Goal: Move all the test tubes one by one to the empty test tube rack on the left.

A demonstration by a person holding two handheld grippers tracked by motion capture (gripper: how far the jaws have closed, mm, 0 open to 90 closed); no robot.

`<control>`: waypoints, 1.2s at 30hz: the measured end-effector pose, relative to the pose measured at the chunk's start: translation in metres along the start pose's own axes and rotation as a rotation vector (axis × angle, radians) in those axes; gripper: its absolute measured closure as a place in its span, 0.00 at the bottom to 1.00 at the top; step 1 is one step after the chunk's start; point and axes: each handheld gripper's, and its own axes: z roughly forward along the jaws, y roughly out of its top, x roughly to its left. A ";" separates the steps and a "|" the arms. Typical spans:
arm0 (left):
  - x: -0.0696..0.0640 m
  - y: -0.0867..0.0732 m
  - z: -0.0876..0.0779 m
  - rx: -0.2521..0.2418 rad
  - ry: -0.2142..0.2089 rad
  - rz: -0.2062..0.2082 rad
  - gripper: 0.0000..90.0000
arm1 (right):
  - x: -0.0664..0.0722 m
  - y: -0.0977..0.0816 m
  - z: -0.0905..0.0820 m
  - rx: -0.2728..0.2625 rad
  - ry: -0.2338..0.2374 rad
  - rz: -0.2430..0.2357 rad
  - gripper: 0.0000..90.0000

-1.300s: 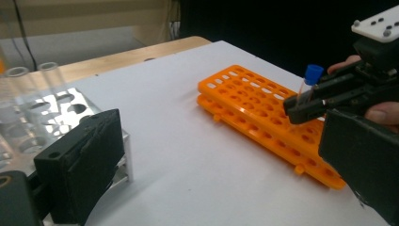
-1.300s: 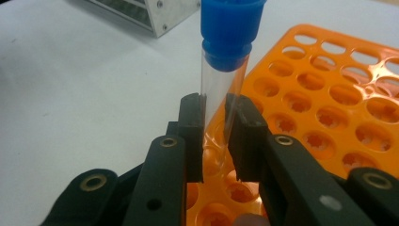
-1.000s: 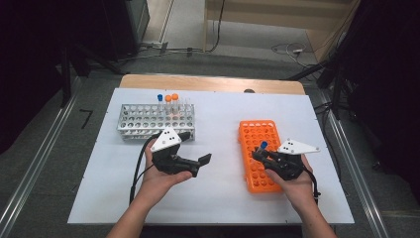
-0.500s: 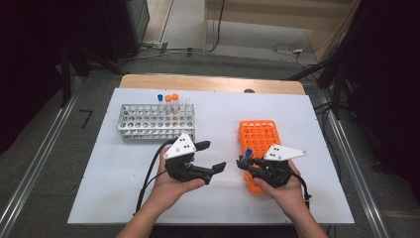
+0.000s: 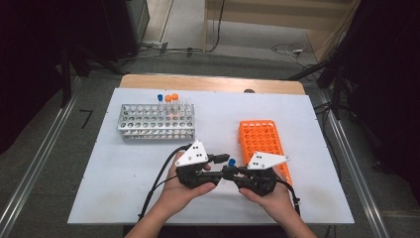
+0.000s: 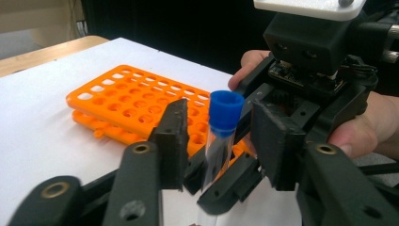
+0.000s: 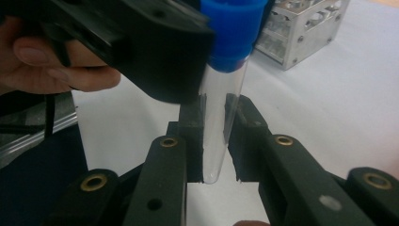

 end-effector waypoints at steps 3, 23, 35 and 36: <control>-0.001 -0.001 0.002 0.005 -0.001 0.011 0.72 | 0.003 0.000 0.002 0.005 0.013 -0.009 0.83; 0.024 0.004 -0.022 -0.053 0.089 -0.021 0.85 | -0.013 -0.004 -0.017 -0.089 0.018 0.004 0.33; 0.072 0.015 -0.064 -0.082 0.267 -0.039 0.85 | -0.042 -0.018 -0.041 -0.123 -0.016 0.039 0.00; 0.076 0.016 -0.067 -0.084 0.281 -0.038 0.85 | -0.045 -0.019 -0.044 -0.131 -0.018 0.046 0.00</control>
